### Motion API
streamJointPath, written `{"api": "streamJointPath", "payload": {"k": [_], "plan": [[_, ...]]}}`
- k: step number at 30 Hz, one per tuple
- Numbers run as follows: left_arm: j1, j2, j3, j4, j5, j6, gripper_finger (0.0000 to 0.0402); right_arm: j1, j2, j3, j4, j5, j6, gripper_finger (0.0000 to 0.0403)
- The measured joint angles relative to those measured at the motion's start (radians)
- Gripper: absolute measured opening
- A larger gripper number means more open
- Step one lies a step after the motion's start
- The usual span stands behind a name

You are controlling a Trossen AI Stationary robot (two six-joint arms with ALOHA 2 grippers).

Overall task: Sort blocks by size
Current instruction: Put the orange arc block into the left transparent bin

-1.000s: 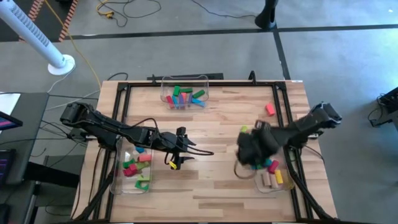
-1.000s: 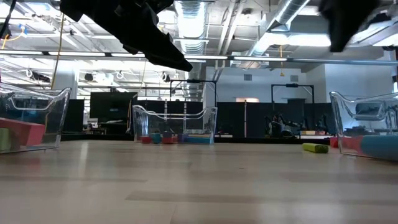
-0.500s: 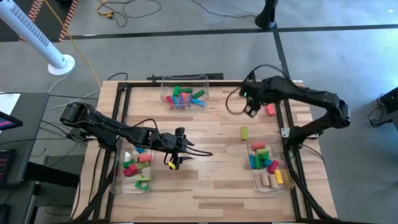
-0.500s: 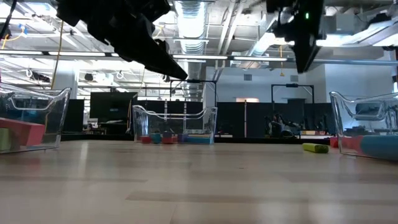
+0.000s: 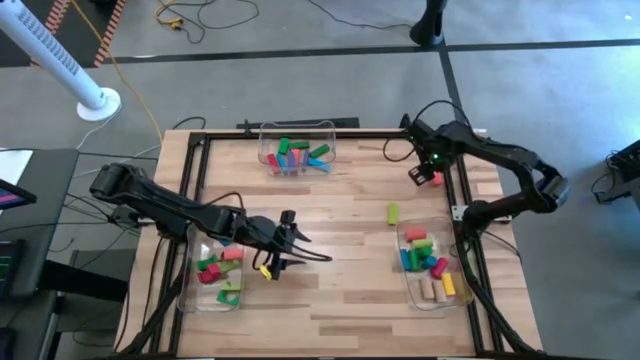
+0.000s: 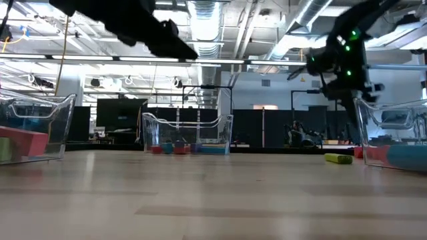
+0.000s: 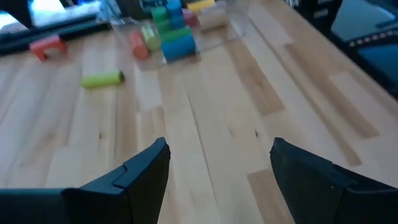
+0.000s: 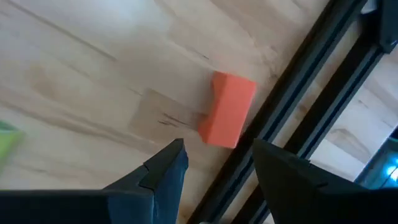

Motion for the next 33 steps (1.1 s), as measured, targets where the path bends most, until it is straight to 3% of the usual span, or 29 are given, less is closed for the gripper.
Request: {"api": "streamJointPath", "payload": {"k": [5, 13, 33], "plan": [[0.0, -0.05, 0.0, -0.006, 0.002, -0.029, 0.0267, -0.08, 0.0, -0.079, 0.1, -0.05, -0.046, 0.0221], [-0.025, -0.102, 0.0, -0.04, 0.005, -0.054, 0.0267, -0.085, -0.013, -0.089, 0.146, -0.073, -0.075, 0.0249], [-0.05, -0.104, 0.0, -0.073, 0.0, -0.077, 0.0267, -0.057, -0.013, -0.223, 0.337, -0.024, 0.146, 0.0261]]}}
